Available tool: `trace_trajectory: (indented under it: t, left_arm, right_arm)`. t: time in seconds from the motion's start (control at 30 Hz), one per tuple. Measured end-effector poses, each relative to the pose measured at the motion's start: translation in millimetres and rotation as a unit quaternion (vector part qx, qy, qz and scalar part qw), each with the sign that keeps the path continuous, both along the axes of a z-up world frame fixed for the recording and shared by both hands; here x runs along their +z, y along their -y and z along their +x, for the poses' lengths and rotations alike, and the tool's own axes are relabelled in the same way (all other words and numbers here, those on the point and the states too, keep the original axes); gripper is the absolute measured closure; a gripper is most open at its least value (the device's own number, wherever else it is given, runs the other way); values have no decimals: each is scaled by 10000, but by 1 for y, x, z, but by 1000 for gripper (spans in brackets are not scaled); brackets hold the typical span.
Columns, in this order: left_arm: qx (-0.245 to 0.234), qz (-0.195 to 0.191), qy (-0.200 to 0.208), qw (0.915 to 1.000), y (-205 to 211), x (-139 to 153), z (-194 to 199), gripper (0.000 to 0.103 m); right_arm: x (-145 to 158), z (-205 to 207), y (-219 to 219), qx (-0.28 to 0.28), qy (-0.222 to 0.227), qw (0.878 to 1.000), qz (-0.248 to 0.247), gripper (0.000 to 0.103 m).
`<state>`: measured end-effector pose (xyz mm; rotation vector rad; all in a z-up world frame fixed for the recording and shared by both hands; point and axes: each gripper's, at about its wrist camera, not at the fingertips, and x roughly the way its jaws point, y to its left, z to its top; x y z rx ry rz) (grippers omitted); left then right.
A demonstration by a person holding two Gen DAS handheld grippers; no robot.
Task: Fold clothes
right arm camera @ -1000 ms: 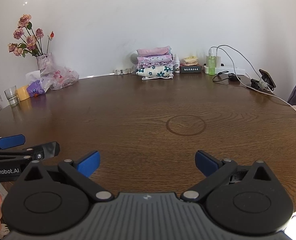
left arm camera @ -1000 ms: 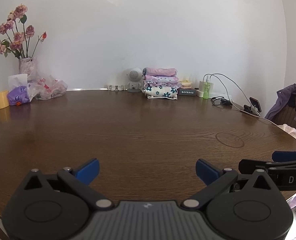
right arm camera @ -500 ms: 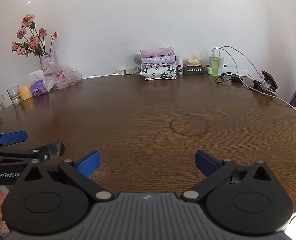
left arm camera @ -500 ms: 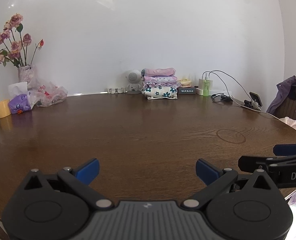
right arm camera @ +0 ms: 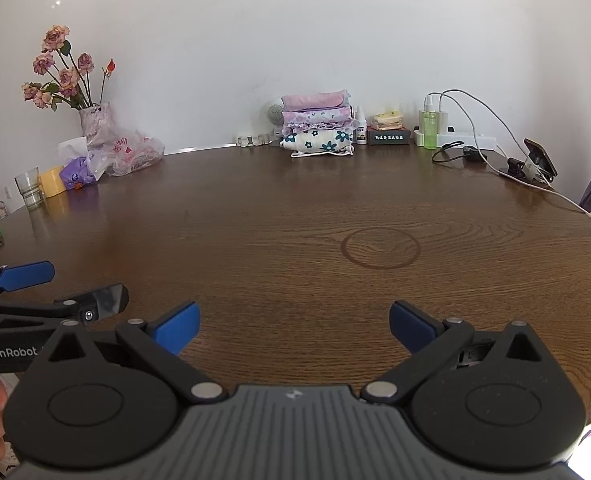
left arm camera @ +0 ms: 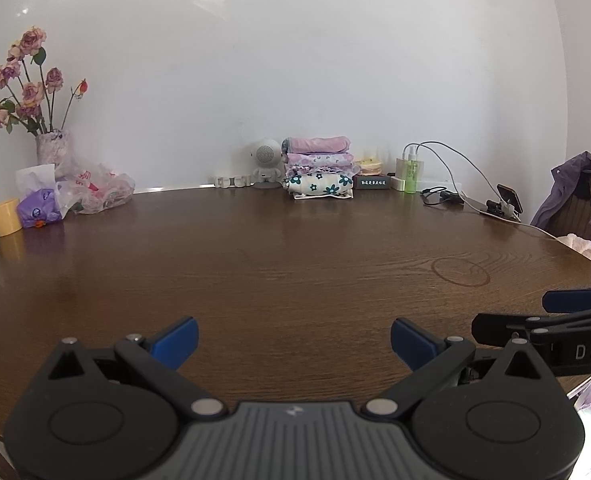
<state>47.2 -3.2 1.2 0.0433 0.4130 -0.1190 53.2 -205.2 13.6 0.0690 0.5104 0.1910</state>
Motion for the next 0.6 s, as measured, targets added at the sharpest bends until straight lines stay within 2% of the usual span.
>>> trace_trajectory:
  t: [0.6]
  left_arm:
    - [17, 25, 17, 10000, 2, -2, -2, 0]
  right_arm:
    - [-2, 0, 1, -11, -41, 10000, 33, 0]
